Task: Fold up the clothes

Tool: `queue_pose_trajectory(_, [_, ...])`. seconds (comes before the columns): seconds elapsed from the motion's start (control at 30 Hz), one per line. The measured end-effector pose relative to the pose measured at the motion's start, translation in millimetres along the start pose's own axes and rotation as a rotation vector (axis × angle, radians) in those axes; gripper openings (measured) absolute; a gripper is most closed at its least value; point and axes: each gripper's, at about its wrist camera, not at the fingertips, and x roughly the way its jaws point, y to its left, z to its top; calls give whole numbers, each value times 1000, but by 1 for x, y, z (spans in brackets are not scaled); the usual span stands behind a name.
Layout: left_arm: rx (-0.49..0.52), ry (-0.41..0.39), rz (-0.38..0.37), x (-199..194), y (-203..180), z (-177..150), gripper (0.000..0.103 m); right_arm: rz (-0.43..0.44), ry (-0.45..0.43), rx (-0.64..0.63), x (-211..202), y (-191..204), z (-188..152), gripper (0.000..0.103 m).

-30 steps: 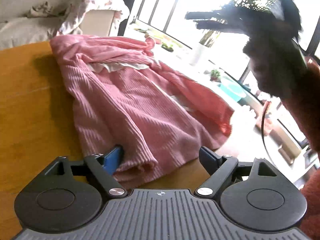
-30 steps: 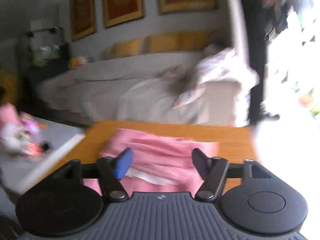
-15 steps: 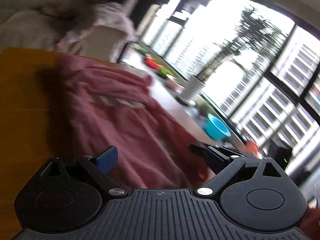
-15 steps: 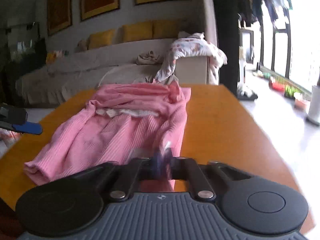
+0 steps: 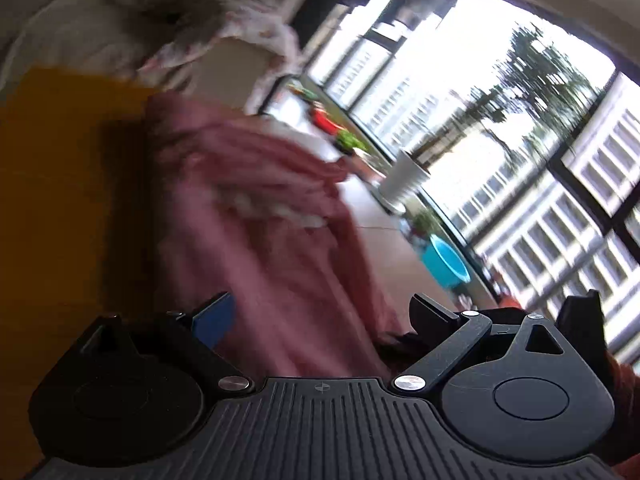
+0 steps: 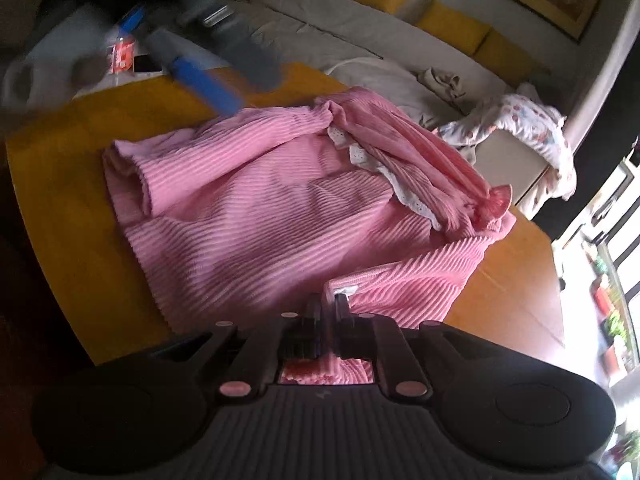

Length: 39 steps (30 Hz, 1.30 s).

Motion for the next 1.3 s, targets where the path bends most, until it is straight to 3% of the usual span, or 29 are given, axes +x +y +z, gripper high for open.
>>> queue_pose_trajectory(0.07, [49,35,-80,14,-11,21,97,8,-1,10,-3,0,0,15])
queue_pose_trajectory(0.13, [33,62,-114,28,-13,36,97,89,-8,76,-13,-7,-2,45])
queue_pose_trajectory(0.17, [19,76,-120,36,-13,43,97,142,-16,120,-22,-11,-4,51])
queue_pose_trajectory(0.2, [7,88,-122,42,-13,49,97,190,-25,149,-30,-13,-7,57])
queue_pose_trajectory(0.3, [24,93,-95,43,-12,46,97,331,-72,240,-59,-22,-19,61])
queue_pose_trajectory(0.4, [10,93,-64,31,-5,30,98,392,-147,369,-79,-41,-26,61])
queue_pose_trajectory(0.47, [4,85,-27,20,3,21,98,317,-184,433,-78,-55,-25,59])
queue_pose_trajectory(0.5, [8,72,0,13,6,18,98,259,-185,450,-74,-58,-25,49])
queue_pose_trajectory(0.53, [16,60,32,7,8,15,98,204,-172,460,-65,-60,-24,35])
queue_pose_trajectory(0.63, [86,24,182,-5,13,8,97,98,-118,444,-37,-53,-25,25])
queue_pose_trajectory(0.67, [103,35,223,-5,16,4,93,108,-86,423,-28,-46,-26,24])
queue_pose_trajectory(0.7, [119,48,257,-6,19,0,83,120,-53,403,-19,-39,-28,23])
queue_pose_trajectory(0.77, [150,94,253,-7,23,-9,65,89,-74,328,-19,-24,-30,23])
queue_pose_trajectory(0.9, [220,138,245,-6,19,-27,52,79,-50,305,-21,-30,-32,23])
queue_pose_trajectory(1.03, [286,163,210,4,3,-38,52,51,-30,276,-19,-37,-32,24])
queue_pose_trajectory(1.17, [366,193,196,7,-14,-50,64,19,-26,152,-22,-30,-30,24])
queue_pose_trajectory(1.23, [373,200,195,2,-15,-50,65,17,-21,102,-29,-25,-29,26])
queue_pose_trajectory(1.3, [369,192,186,-6,-16,-49,76,83,-34,116,-42,-27,-31,34])
